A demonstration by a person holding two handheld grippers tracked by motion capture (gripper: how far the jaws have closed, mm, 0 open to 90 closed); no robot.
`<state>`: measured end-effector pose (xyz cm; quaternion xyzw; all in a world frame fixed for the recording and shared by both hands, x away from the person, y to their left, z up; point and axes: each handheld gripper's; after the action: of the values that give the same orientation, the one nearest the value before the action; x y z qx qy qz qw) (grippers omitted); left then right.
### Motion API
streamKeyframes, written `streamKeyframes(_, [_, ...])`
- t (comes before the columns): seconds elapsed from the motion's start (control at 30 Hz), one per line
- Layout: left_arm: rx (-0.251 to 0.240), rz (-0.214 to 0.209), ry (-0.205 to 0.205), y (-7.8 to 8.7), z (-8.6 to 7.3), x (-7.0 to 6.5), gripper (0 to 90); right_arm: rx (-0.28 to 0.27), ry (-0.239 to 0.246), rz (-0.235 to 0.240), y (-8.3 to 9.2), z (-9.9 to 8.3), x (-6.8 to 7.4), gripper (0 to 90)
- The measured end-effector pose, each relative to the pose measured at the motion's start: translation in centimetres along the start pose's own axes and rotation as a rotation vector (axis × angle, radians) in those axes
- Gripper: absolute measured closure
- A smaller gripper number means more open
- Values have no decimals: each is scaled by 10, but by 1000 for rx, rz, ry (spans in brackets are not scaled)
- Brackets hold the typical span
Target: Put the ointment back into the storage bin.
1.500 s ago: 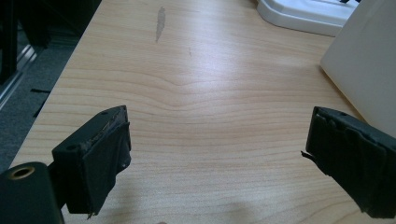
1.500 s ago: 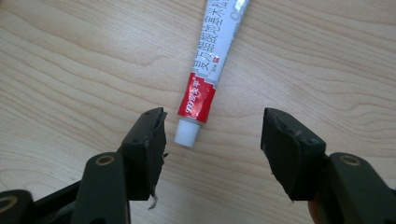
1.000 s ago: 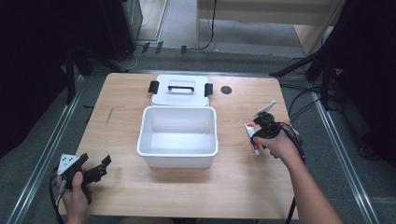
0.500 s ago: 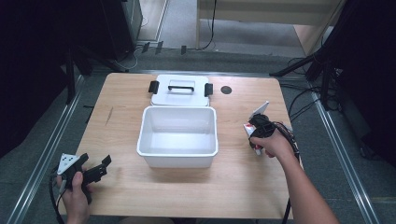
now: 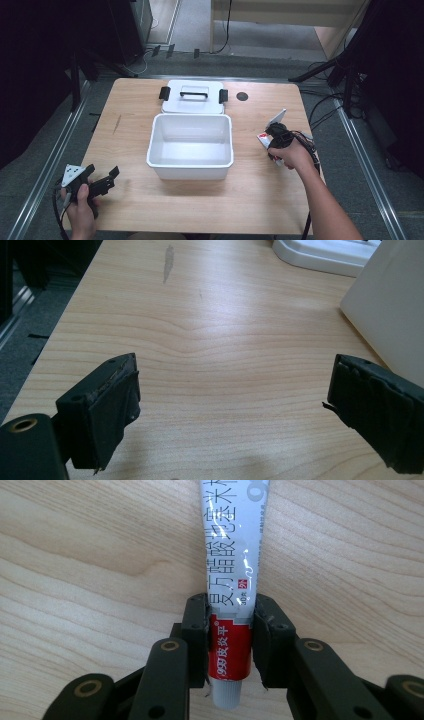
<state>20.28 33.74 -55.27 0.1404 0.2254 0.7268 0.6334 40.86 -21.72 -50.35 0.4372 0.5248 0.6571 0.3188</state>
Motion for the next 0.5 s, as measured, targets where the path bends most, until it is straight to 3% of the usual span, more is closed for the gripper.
streamKeyframes(0.5, [0, -2, 2, 0, 0, 0, 72, -1, 71, -11, 6, -3, 6, 724])
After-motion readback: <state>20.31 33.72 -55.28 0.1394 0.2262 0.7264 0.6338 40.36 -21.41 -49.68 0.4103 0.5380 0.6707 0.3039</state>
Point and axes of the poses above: each handheld gripper's, and its own axes: y roughly backward along the jaws, z roughly out of its top, x roughly to its left, and after that the axes turned 15 degrees about z, right-handed
